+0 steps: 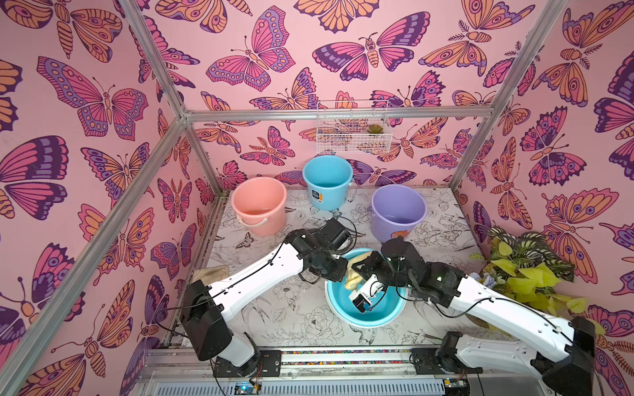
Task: Wipe the inside of the bucket with a cloth
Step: Wipe the dirt from the inside of the bucket.
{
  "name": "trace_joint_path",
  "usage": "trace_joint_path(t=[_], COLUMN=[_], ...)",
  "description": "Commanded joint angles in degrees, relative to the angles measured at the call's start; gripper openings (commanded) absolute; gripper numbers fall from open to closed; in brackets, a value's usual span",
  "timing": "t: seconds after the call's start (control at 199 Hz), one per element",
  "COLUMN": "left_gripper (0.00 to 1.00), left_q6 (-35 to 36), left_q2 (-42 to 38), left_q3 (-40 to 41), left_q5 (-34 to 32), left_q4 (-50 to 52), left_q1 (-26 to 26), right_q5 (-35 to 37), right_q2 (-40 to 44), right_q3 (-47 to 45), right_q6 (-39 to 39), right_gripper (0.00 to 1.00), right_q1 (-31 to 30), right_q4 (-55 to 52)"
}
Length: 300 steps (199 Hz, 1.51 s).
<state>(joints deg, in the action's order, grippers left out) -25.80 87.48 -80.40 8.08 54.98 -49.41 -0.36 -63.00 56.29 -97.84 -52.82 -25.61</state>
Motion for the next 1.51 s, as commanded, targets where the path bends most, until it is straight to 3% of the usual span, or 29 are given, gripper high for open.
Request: trace_joint_path(t=[0.0, 0.422, 0.909, 1.502], left_gripper=[0.0, 0.0, 0.0, 0.0], left_q6=[-0.3, -0.04, -0.48, -0.96], left_q2=[0.35, 1.43, 0.95, -0.27], left_q3=[-1.23, -2.82, -2.57, -2.18], left_q5=[0.36, 0.71, 0.84, 0.37], left_q4=[0.5, 0.83, 0.94, 0.88], left_q1=[0.28, 0.25, 0.28, 0.28], right_q5=[5.57, 10.79, 12.14, 5.06], right_q2=[1.19, -2.25, -11.39, -24.69], right_q3=[3.87, 6.31, 0.49, -5.11], right_q6=[-1.48, -1.84, 2.19, 8.52], right_gripper=[0.0, 0.0, 0.0, 0.0], right_q1=[-0.86, -1.61, -1.62, 2.26], right_q4=[-8.65, -21.51, -11.1, 0.61])
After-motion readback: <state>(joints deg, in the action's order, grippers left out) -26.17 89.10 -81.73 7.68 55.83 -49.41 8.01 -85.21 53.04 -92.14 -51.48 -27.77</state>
